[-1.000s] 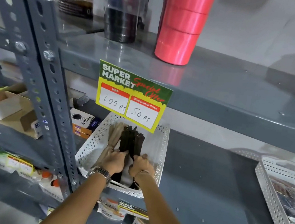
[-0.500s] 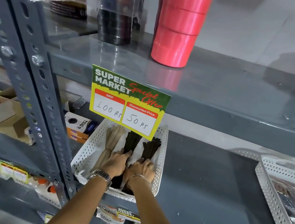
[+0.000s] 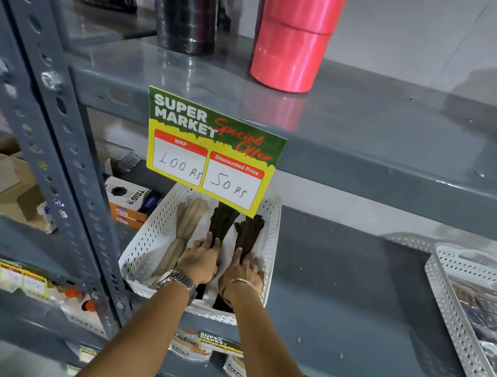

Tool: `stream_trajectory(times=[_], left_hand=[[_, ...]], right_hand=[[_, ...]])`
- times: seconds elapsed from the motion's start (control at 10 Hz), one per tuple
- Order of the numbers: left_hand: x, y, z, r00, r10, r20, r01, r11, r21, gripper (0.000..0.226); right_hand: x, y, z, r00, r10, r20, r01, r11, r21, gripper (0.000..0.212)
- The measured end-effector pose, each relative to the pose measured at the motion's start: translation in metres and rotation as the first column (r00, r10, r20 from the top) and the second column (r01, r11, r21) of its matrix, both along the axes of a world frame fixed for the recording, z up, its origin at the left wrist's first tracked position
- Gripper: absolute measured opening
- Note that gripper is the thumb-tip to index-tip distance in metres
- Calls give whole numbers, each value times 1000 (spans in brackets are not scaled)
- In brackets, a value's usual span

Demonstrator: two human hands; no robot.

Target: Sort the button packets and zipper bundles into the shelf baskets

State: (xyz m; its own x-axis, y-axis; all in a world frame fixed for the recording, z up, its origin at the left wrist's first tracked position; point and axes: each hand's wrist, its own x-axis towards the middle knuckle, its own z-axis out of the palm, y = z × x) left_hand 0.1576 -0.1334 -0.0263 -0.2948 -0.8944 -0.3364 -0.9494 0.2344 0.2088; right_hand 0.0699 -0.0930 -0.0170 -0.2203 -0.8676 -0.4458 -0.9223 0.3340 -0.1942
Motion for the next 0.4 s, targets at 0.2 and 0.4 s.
stream_trajectory(times=[0.2,0.4], left_hand=[[-3,23,25,994,23,-102,-58,936,-347,53],[-5,56,64,994,-55,-93,-7,828,-560,47]], right_hand=[[-3,11,14,994,27,107,-8,985,-174,61],[-9,26,52,989,83,122,-18,886,-464,52]])
